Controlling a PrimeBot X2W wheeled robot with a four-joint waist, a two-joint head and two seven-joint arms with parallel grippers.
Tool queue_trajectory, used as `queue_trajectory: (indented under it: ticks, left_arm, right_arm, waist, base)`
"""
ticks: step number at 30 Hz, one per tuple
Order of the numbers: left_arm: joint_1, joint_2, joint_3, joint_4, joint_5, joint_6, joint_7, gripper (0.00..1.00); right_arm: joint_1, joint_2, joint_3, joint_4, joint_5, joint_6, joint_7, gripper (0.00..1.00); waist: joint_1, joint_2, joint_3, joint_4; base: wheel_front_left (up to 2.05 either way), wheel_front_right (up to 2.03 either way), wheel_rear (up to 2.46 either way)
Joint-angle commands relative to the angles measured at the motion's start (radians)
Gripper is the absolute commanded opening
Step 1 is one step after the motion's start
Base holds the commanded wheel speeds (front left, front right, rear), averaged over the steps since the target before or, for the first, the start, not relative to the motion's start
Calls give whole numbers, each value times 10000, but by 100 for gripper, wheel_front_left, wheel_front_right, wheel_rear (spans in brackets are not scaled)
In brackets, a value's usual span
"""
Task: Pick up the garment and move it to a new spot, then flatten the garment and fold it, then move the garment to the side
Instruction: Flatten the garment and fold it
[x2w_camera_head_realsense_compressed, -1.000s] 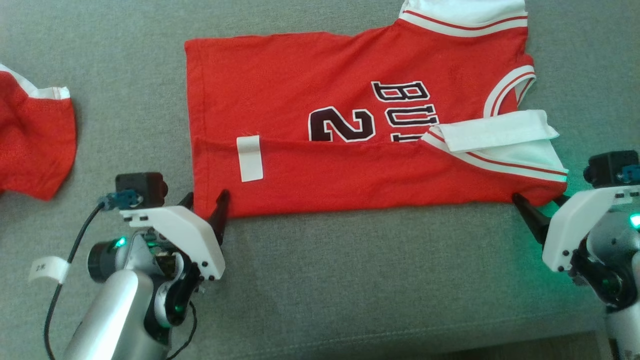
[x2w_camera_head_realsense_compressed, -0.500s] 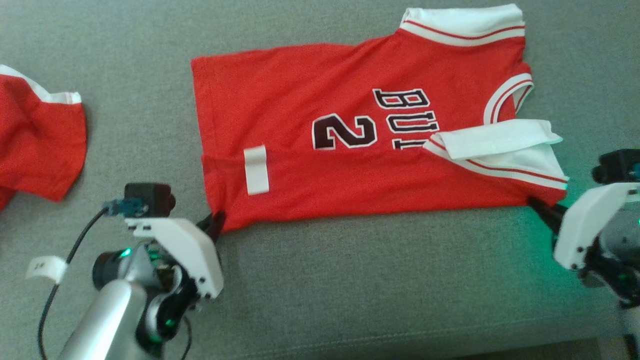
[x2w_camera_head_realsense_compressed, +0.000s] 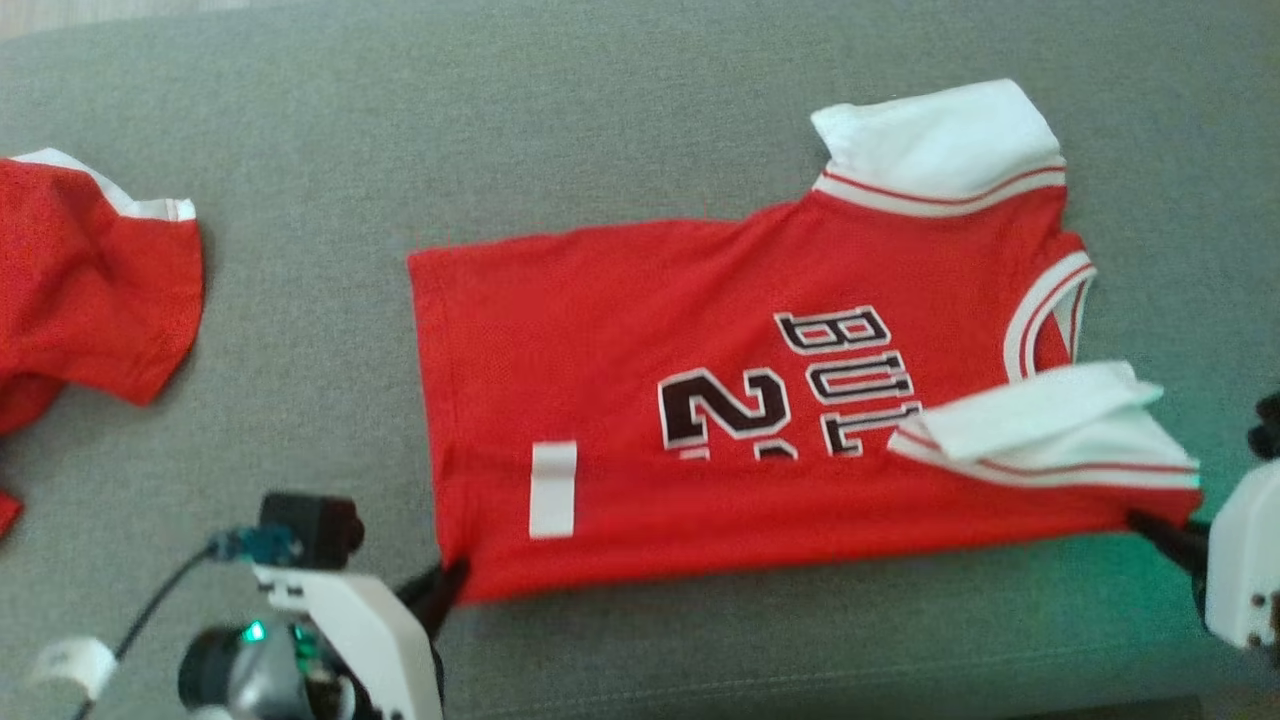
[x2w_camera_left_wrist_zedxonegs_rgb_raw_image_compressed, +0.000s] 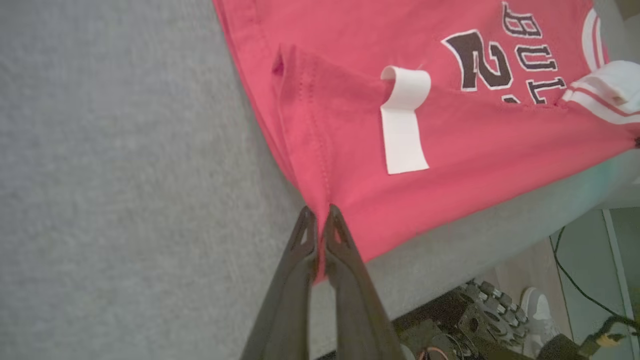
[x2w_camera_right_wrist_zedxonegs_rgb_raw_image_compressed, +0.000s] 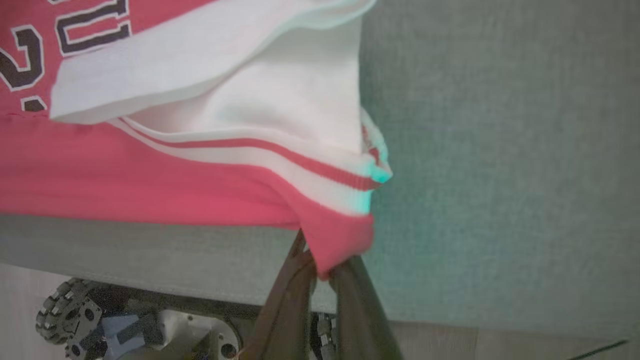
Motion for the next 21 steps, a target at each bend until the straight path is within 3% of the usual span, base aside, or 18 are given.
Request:
queue_trajectory:
  ticks: [1, 3, 4, 5, 6, 7, 8, 15, 21]
  left_arm:
    - [-69, 132, 334, -356, -19, 120, -45, 0]
    - [137, 68, 260, -239, 69, 223, -156, 0]
    - [181, 64, 214, -147, 175, 272, -213, 0]
    - [205, 32, 164, -68, 229, 292, -263, 18]
    - [220, -2, 110, -12, 241, 276, -297, 49]
    - [222, -26, 77, 28, 243, 259, -327, 94]
    - [204, -35, 87, 45, 259, 264, -378, 100]
    - [-528, 175, 638, -473, 374, 351, -632, 100]
    - [-2660, -7, 697, -118, 648, 373, -315, 100]
  right_arm:
    - [71, -451, -16, -447, 21, 67, 56, 0]
    - [243, -444, 87, -541, -180, 67, -7, 0]
    - [272, -450, 153, -545, -348, 67, -109, 25]
    - [282, -459, 259, -565, -455, 67, -213, 79]
    - [270, -463, 318, -549, -547, 67, -316, 100]
    - [239, -489, 361, -534, -633, 67, -403, 100]
    - [187, -525, 383, -546, -680, 67, -504, 100]
    - [-906, -870, -503, -1051, -296, 67, -946, 100]
    - [-3324, -428, -753, -713, -475, 67, -792, 100]
  waist:
    - [0, 0, 40, 6]
    - [0, 0, 71, 24]
    - [0, 0, 82, 32]
    - [0, 0, 88, 42]
    - [0, 0, 92, 47]
    - [0, 0, 93, 54]
    - [0, 0, 92, 64]
    - [0, 0, 341, 184]
    - [0, 0, 1098, 499]
  base:
    - [0, 0, 0]
    - [0, 0, 0]
    - [0, 0, 0]
    - [0, 0, 0]
    - [0, 0, 0]
    - [0, 0, 0]
    - [0, 0, 0]
    - [0, 0, 0]
    - [0, 0, 0]
